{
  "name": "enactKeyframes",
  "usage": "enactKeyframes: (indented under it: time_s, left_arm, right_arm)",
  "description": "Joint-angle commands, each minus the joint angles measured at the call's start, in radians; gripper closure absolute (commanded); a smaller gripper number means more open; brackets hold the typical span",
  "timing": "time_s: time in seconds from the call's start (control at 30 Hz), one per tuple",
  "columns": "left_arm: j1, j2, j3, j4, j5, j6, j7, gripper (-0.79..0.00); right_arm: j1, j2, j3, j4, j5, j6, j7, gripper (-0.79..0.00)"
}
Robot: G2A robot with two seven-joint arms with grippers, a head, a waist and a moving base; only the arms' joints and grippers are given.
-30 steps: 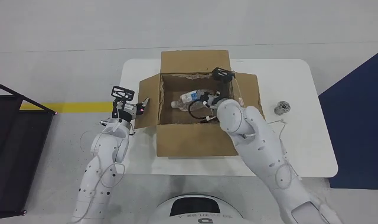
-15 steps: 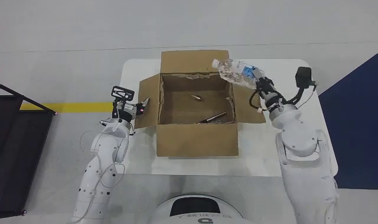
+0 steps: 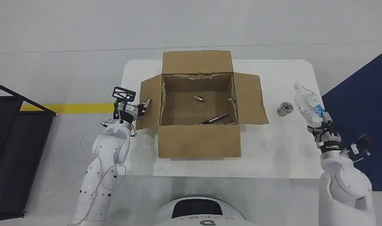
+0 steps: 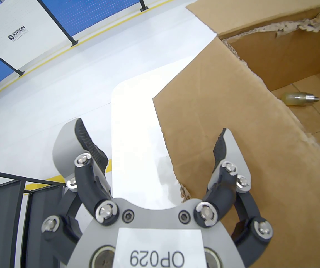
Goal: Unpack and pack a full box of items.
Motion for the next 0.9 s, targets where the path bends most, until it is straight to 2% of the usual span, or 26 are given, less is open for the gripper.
enactKeyframes:
  time_s: [0.0,0.17,0.3,0.53,0.57,0.6,0.63,0.67,0.87]
  left_arm:
    - [0.0,0.0,0.0,0.0,0.0,0.0,0.0,-0.785]
    - [0.0,0.0,0.0,0.0,0.0,0.0,0.0,-0.785]
    - [0.0,0.0,0.0,0.0,0.0,0.0,0.0,-0.785]
    - [0.0,0.0,0.0,0.0,0.0,0.0,0.0,-0.785]
    - [0.0,0.0,0.0,0.0,0.0,0.0,0.0,-0.785]
    - [0.0,0.0,0.0,0.0,0.0,0.0,0.0,-0.785]
    - [0.0,0.0,0.0,0.0,0.0,0.0,0.0,-0.785]
    - [0.0,0.0,0.0,0.0,0.0,0.0,0.0,-0.785]
    - [0.0,0.0,0.0,0.0,0.0,0.0,0.0,-0.785]
  right_arm:
    - [0.009,-0.001,0.009,0.044,0.038,0.015,-0.009,0.0]
    - [0.072,-0.007,-0.005,0.12,0.027,0.16,-0.202,0.0]
    - [0.12,-0.009,-0.045,0.146,-0.006,0.242,-0.272,0.0]
    - [0.203,-0.001,-0.12,0.175,-0.096,0.328,-0.219,0.0]
    - [0.211,0.001,-0.129,0.172,-0.111,0.336,-0.202,-0.037]
    - [0.214,0.004,-0.14,0.167,-0.128,0.339,-0.174,-0.185]
    - [0.216,0.007,-0.145,0.162,-0.144,0.342,-0.146,-0.517]
    - [0.217,0.009,-0.144,0.158,-0.157,0.348,-0.132,-0.785]
    - [0.193,0.013,-0.116,0.086,-0.163,0.359,-0.119,-0.785]
